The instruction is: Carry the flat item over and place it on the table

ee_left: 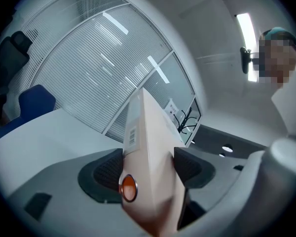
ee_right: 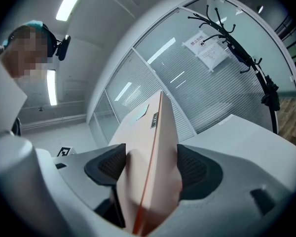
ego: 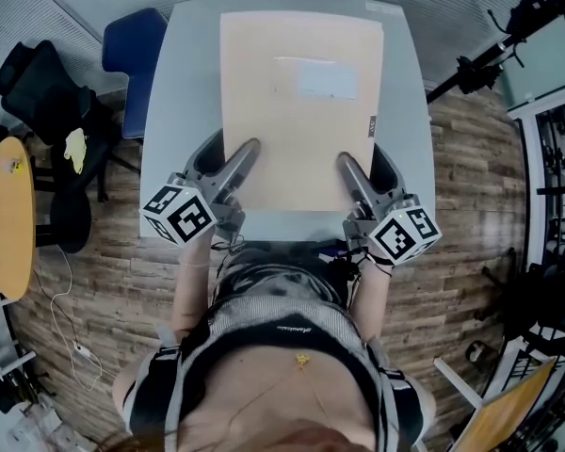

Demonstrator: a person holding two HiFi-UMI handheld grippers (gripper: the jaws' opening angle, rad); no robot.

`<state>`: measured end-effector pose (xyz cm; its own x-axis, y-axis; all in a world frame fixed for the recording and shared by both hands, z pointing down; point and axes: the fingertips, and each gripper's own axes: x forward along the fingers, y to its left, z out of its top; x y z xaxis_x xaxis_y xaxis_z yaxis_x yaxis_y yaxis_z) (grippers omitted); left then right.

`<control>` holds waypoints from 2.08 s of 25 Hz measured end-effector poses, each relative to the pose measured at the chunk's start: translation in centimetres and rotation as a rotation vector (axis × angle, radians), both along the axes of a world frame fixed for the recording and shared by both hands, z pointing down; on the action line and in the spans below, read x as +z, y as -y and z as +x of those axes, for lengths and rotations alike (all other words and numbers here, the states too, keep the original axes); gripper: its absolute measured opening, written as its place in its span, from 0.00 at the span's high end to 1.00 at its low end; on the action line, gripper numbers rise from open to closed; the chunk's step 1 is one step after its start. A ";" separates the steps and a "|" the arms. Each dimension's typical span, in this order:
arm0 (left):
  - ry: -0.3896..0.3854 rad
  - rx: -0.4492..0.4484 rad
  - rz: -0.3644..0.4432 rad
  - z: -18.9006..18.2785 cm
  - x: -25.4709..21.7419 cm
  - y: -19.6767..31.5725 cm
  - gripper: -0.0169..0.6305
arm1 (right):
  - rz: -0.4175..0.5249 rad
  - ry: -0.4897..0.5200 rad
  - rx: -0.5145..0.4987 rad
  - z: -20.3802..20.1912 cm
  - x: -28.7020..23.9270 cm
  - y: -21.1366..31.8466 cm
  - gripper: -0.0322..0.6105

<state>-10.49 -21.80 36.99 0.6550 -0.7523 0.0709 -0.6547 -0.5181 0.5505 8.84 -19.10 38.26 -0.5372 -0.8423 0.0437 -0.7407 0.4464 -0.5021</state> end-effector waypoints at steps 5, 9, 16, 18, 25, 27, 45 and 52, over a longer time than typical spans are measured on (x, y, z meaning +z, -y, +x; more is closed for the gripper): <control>-0.023 0.008 -0.030 0.1 2.3 0.7 0.50 | -0.045 -0.009 0.008 0.2 1.8 0.4 0.47; -0.019 0.012 -0.074 0.2 3.9 0.9 0.50 | -0.076 -0.009 0.014 0.3 3.3 0.6 0.47; -0.015 0.020 -0.133 0.2 7.0 1.4 0.50 | -0.138 0.002 0.020 0.3 6.2 0.9 0.47; -0.012 0.020 -0.154 0.2 7.9 1.4 0.50 | -0.161 0.001 0.019 0.3 7.1 0.9 0.47; -0.008 0.026 -0.226 0.1 11.1 2.1 0.50 | -0.234 0.000 0.019 0.1 10.1 1.4 0.47; -0.002 0.027 -0.250 0.0 12.2 2.2 0.50 | -0.258 0.004 0.021 0.1 11.3 1.6 0.47; 0.013 0.022 -0.406 -0.4 20.5 2.3 0.50 | -0.419 0.002 0.010 -0.4 19.2 1.7 0.47; 0.003 0.031 -0.464 -0.1 23.3 1.7 0.50 | -0.467 -0.001 0.002 -0.3 21.8 1.5 0.47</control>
